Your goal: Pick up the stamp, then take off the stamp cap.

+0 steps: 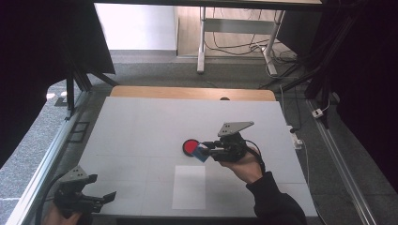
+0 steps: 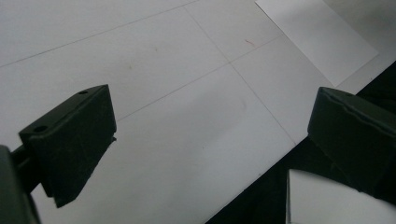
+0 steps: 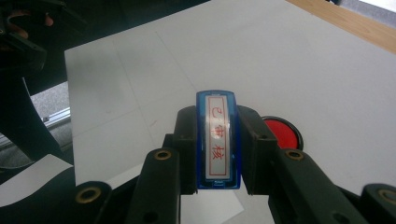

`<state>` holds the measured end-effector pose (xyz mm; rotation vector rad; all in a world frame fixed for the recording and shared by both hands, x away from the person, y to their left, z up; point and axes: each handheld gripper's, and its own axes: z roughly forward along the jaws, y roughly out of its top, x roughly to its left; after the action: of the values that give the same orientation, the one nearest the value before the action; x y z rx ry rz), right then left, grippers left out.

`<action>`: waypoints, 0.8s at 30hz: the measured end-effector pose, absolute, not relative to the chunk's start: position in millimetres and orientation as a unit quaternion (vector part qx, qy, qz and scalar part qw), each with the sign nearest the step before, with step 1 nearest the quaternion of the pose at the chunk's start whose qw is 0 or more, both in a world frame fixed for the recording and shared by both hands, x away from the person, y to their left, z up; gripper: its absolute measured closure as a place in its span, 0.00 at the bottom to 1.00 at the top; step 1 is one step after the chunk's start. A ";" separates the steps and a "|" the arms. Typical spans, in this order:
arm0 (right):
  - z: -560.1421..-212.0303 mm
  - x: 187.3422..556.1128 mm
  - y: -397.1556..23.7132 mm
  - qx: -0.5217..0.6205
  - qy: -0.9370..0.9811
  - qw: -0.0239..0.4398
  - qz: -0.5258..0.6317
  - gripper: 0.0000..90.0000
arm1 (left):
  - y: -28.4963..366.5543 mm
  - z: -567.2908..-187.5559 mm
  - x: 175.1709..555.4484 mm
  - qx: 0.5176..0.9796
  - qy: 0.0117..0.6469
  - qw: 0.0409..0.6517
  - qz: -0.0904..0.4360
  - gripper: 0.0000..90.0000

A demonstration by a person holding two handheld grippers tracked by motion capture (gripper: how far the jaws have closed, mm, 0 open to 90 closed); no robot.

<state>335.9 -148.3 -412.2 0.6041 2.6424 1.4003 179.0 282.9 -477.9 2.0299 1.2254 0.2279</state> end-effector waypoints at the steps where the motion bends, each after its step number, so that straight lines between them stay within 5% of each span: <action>1: -411.8 335.2 -146.3 0.194 0.866 0.045 0.458 0.79 | 282.7 -478.0 179.1 0.792 0.477 0.371 0.088 0.01; 24: -407.8 321.2 -132.5 0.164 0.868 0.035 0.466 0.79 | 278.4 -477.8 180.8 0.802 0.472 0.355 0.090 0.01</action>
<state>321.2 -132.5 -407.8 0.5052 2.6700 1.4339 180.8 278.4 -477.8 2.0723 1.2208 0.2336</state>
